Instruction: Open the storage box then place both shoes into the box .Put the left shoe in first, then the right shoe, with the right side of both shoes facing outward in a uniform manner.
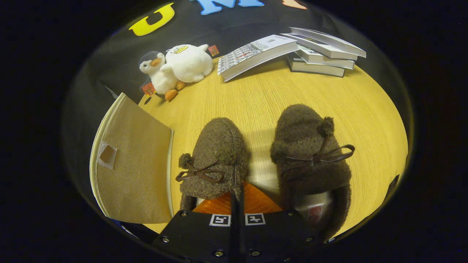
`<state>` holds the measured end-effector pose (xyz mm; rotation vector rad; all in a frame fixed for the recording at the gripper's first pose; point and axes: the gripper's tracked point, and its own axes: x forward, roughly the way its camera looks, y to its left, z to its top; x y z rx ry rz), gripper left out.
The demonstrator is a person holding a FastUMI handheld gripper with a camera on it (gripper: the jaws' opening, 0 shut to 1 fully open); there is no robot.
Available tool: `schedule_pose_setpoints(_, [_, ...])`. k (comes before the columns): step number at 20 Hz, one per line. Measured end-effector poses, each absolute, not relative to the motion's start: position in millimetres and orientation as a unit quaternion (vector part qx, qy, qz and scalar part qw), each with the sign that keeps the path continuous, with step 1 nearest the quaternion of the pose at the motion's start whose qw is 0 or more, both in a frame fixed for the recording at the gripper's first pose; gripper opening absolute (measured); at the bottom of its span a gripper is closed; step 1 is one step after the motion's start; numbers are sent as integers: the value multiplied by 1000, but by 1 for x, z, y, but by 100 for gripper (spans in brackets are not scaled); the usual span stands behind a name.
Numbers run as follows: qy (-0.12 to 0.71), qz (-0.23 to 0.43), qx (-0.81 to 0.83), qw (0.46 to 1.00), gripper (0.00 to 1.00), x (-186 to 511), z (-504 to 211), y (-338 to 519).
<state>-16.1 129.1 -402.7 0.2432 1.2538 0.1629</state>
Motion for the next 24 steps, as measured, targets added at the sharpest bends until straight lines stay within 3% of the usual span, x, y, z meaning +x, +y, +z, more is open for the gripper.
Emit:
schedule_pose_setpoints(19, [500, 136, 254, 817, 0, 26, -223, 227])
schedule_pose_setpoints(24, [487, 161, 248, 822, 0, 29, -207, 273])
